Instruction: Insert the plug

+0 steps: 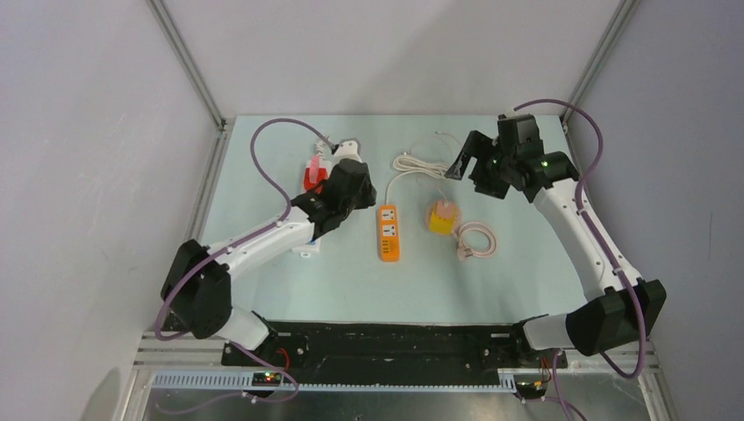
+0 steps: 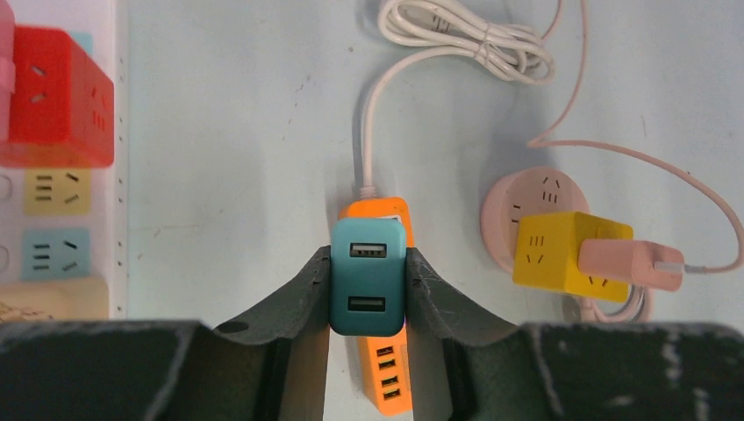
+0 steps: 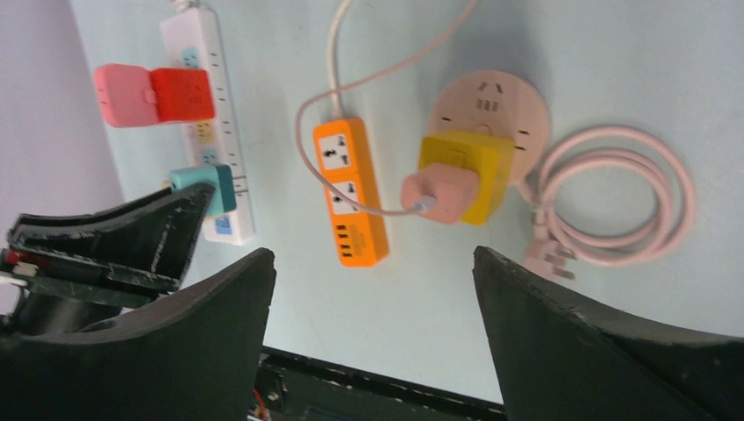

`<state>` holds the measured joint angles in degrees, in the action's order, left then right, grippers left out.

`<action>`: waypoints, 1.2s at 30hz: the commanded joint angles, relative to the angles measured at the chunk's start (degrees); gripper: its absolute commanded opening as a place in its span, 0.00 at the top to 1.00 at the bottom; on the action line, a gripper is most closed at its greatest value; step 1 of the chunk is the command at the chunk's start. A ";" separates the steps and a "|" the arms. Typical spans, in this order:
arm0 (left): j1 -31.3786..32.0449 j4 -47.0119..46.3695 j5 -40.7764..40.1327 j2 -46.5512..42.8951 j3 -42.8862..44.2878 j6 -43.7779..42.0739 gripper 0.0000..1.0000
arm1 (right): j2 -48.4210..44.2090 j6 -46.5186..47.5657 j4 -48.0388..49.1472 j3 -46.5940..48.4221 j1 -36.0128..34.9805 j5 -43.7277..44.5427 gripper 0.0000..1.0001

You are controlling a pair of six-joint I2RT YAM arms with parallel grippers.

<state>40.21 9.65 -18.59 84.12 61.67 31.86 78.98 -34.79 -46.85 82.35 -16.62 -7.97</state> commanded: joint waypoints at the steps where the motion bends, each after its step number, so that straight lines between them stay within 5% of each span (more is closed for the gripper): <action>1: 3.14 1.75 -8.16 1.62 3.85 10.48 1.00 | -7.33 0.64 -3.97 -2.40 -1.45 5.22 0.10; 16: 10.73 4.12 -12.24 11.85 3.93 21.83 1.00 | -15.35 7.25 -6.93 -7.85 3.30 3.25 0.13; 36: 11.99 5.88 -16.25 15.01 4.07 24.37 1.00 | -19.29 8.37 -5.70 -12.21 3.79 1.28 0.15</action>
<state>51.86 15.25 -30.41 99.61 64.93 54.65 60.38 -27.27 -53.32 70.57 -13.10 -6.11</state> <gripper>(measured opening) 0.350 0.853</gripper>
